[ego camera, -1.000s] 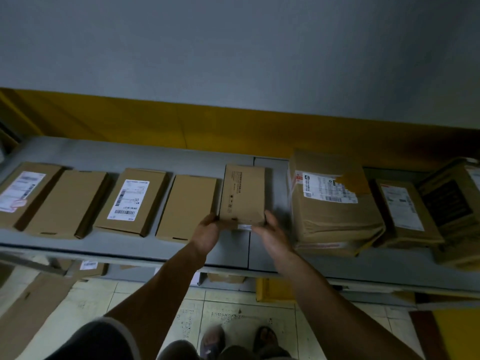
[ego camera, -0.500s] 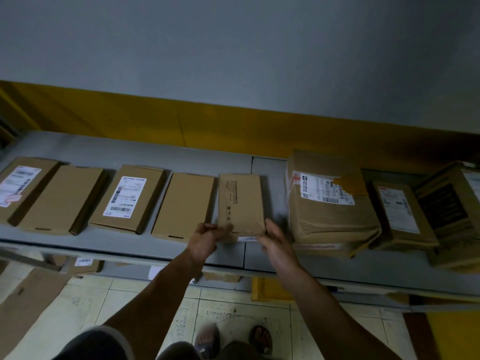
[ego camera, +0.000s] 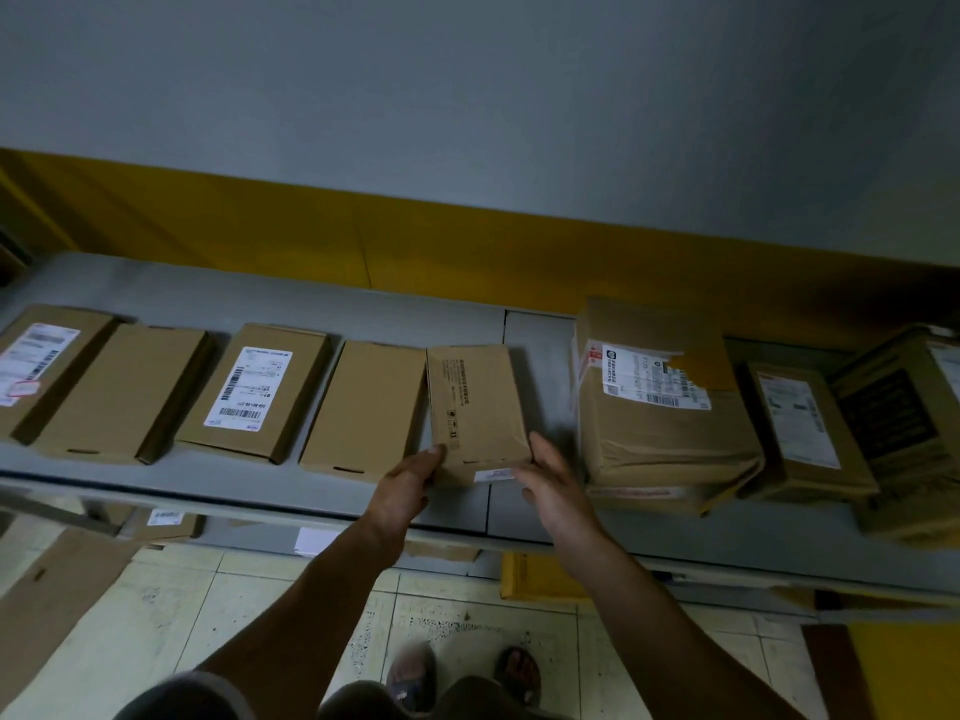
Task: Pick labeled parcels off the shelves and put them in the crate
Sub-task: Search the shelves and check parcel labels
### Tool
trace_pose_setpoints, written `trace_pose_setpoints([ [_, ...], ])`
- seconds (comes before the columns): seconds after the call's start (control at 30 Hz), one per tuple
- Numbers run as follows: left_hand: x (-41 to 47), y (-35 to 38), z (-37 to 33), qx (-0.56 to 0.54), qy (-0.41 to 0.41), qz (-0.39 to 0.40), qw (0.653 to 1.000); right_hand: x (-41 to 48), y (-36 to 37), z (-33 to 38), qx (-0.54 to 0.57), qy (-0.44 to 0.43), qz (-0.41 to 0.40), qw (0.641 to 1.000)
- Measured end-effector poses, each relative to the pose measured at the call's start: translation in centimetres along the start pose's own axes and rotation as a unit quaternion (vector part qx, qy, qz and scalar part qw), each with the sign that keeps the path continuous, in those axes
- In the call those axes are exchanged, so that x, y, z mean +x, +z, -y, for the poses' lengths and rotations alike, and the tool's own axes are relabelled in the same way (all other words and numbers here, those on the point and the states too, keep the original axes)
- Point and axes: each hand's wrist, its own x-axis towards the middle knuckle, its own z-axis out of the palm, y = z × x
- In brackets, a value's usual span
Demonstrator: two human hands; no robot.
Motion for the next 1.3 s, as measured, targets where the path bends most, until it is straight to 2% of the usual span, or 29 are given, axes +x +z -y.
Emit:
trace_pose_setpoints([
  [0.23, -0.1, 0.0, 0.2, -0.053, 0.028, -0.012, 0.998, -0.4, -0.2, 0.3, 0.036, -0.013, 0.013, 0.999],
  [0.4, -0.1, 0.4, -0.3, -0.115, 0.096, -0.057, 0.987, -0.2, 0.0, 0.9, 0.055, -0.033, -0.037, 0.997],
  [0.5, -0.5, 0.7, -0.5, -0.052, 0.167, -0.077, 0.981, -0.3, 0.3, 1.9, 0.054, -0.073, -0.034, 0.995],
  [0.67, -1.3, 1.3, -0.8, 0.032, 0.278, -0.094, 0.955, -0.3, 1.3, 3.3, 0.027, -0.113, 0.016, 0.993],
  [0.77, -1.2, 1.3, -0.4, 0.109, 0.313, -0.119, 0.936, -0.3, 2.0, 3.8, 0.028, -0.106, 0.032, 0.993],
  [0.93, -1.5, 2.0, 0.4, 0.221, 0.383, -0.155, 0.883, -0.4, 2.6, 3.5, 0.041, -0.081, 0.023, 0.996],
  [1.03, -1.7, 2.1, 0.8, 0.274, 0.418, -0.14, 0.855, -0.6, 2.3, 3.6, 0.083, -0.058, 0.013, 0.995],
  [1.1, -2.0, 2.1, 1.2, 0.285, 0.405, -0.113, 0.861, -0.6, 2.1, 3.7, 0.099, -0.048, 0.0, 0.994],
  [1.13, -2.4, 2.3, 1.2, 0.27, 0.381, -0.107, 0.877, -0.6, 2.0, 3.6, 0.103, -0.044, -0.006, 0.994],
  [1.2, -2.9, 2.6, 1.4, 0.207, 0.342, -0.108, 0.91, -0.4, 1.9, 3.4, 0.115, -0.036, -0.014, 0.993],
  [1.3, -2.5, 2.7, 1.5, 0.136, 0.337, -0.128, 0.923, -0.3, 1.8, 2.8, 0.104, -0.029, -0.022, 0.994],
])
